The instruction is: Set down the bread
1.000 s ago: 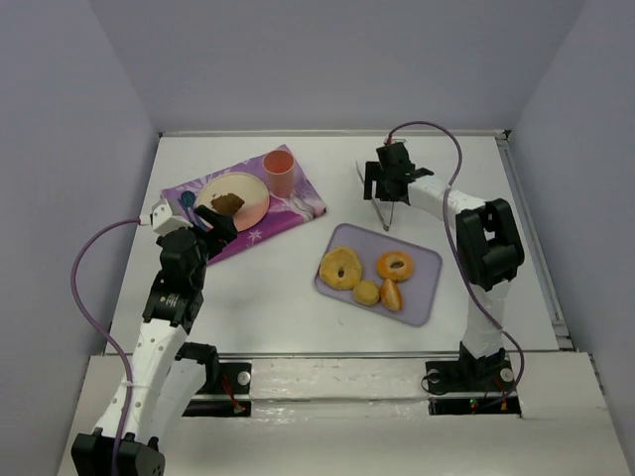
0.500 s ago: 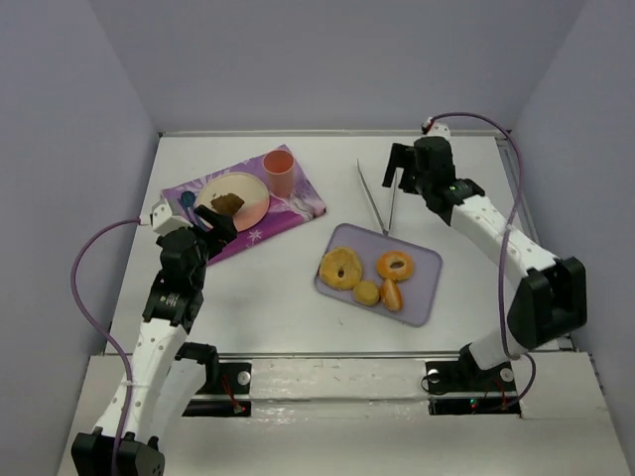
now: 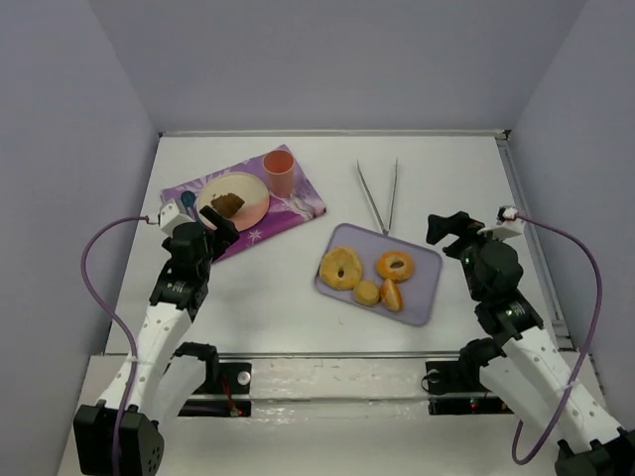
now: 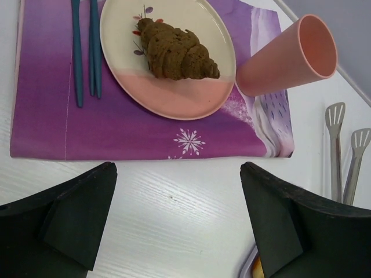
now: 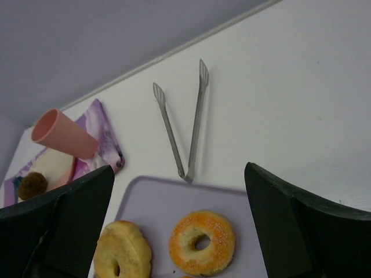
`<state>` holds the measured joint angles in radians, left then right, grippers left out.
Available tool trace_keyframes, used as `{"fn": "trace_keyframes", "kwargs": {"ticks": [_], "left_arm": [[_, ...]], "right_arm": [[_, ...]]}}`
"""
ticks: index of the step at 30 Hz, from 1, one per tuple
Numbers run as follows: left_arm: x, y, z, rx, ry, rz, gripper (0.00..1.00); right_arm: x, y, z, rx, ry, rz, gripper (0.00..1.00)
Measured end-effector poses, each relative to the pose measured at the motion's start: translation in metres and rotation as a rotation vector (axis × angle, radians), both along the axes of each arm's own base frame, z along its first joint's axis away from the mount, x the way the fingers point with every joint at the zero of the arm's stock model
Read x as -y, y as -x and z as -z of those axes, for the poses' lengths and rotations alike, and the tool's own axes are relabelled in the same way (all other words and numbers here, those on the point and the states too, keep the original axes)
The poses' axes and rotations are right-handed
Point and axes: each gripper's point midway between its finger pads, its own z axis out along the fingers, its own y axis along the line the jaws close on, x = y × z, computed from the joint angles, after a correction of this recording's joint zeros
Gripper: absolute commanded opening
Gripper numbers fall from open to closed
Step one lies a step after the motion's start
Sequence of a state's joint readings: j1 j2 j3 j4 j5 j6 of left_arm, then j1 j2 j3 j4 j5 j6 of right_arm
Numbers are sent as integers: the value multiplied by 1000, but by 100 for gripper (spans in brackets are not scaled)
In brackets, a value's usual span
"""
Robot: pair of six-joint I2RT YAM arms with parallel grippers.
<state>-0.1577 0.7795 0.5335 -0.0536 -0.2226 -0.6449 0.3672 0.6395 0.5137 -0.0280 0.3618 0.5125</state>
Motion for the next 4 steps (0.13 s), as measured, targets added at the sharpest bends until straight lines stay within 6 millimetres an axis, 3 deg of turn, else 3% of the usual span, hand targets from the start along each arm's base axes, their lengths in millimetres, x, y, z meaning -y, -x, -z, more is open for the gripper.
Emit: {"fn": "trace_keyframes", "kwargs": {"ticks": [4], "left_arm": [[1,-5,4,-23,11,-10,99]], "right_arm": [[9,12,-25,137,-40,22,100]]}}
